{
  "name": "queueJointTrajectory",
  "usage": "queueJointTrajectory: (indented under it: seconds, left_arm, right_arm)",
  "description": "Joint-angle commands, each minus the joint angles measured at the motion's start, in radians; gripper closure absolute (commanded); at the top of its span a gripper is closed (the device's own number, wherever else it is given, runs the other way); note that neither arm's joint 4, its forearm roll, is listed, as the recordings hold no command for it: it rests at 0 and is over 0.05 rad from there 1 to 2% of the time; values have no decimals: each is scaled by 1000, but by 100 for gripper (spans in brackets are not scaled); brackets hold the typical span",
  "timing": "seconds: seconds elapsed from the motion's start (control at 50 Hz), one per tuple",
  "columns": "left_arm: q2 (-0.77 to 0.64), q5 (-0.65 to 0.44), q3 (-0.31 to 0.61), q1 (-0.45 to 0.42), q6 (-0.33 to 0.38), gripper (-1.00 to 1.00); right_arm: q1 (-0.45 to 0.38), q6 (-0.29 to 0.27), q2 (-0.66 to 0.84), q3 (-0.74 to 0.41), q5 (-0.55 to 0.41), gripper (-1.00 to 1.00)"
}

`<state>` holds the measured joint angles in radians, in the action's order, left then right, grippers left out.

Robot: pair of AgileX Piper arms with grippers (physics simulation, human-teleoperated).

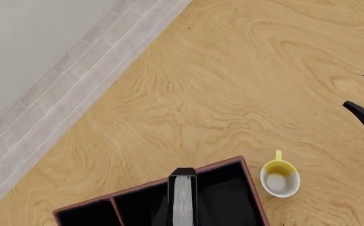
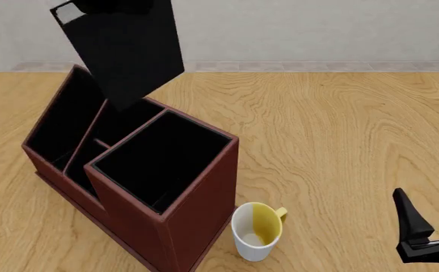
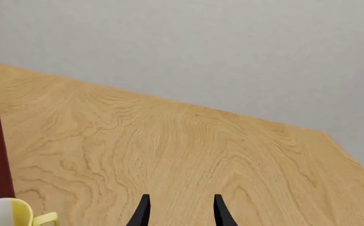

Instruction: Pick up the book and place it in the right compartment of the caddy.

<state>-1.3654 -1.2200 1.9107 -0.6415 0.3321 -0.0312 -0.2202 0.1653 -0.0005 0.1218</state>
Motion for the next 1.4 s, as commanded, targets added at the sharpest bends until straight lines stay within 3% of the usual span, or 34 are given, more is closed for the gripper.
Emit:
queueJointTrajectory:
  seconds: [0.02, 0.5, 0.54, 1.4]
  left_arm:
    - [-22, 0, -24, 26, 5, 100]
    - [-20, 0, -45, -12, -44, 100]
    - [-18, 0, -37, -31, -73, 100]
    - [8, 0, -139, -51, -61, 100]
  right_arm:
    - [2, -7, -1, 0, -4, -100]
    - [3, -16, 5, 0, 2, -100]
    - [2, -16, 6, 0, 4, -100]
    - [5, -33, 17, 0, 12, -100]
